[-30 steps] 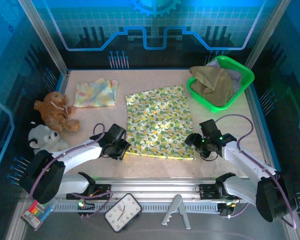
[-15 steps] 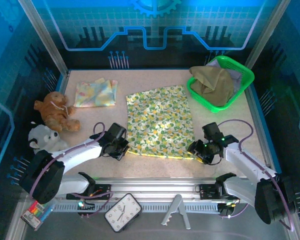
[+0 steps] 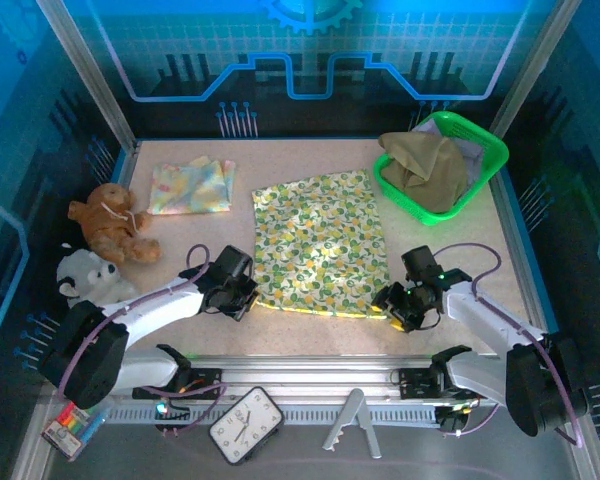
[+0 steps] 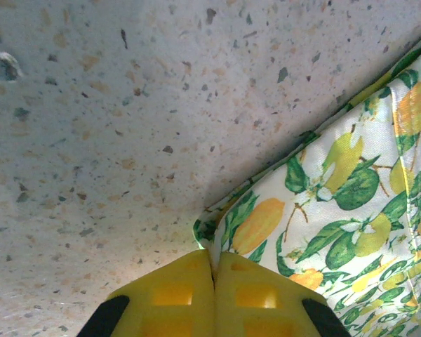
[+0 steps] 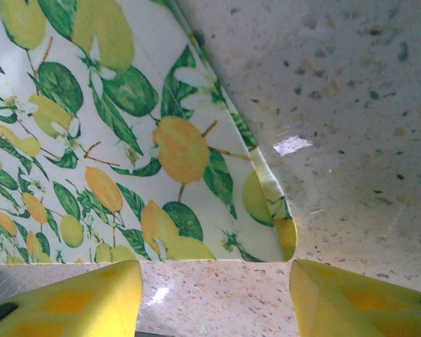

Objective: Fold and stack the skirts

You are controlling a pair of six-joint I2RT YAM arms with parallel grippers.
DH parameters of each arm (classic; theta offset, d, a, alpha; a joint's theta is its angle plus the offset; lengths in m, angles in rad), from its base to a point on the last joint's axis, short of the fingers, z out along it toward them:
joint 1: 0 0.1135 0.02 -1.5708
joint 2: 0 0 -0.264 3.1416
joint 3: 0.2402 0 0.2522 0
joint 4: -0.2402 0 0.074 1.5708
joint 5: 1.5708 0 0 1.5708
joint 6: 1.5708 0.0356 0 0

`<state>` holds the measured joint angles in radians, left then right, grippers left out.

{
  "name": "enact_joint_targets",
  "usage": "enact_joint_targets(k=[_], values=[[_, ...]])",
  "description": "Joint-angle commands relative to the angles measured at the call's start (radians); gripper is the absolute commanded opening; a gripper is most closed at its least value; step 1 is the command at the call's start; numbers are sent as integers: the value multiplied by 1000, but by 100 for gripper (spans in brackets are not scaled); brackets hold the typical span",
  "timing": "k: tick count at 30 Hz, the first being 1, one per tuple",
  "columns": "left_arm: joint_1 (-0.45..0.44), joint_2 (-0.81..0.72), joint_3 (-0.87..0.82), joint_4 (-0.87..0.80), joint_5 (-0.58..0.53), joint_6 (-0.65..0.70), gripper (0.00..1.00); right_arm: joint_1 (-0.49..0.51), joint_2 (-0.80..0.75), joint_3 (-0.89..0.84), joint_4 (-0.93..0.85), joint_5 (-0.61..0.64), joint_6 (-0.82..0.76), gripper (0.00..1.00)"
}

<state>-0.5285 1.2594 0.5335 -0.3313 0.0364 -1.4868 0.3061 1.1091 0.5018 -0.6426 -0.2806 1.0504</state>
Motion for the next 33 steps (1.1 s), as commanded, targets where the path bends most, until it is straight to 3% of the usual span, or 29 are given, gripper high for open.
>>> enact_joint_targets(k=[1, 8, 16, 29, 31, 33], values=[[-8, -18, 3, -11, -15, 4, 0, -9, -6, -25, -31, -32, 19, 61], [-8, -11, 0, 0, -6, 11, 0, -9, 48, -25, 70, 28, 71, 59], [-8, -39, -18, -3, -12, 5, 0, -10, -57, -69, 149, 121, 187, 47], [-7, -46, -36, 22, -10, 3, 0, -11, -20, -84, 166, 110, 172, 40], [-6, -47, -36, 24, -9, 4, 0, -10, -22, -93, 167, 110, 165, 32], [-8, -58, -37, 13, -19, 2, 0, -10, -37, -95, 154, 109, 160, 12]])
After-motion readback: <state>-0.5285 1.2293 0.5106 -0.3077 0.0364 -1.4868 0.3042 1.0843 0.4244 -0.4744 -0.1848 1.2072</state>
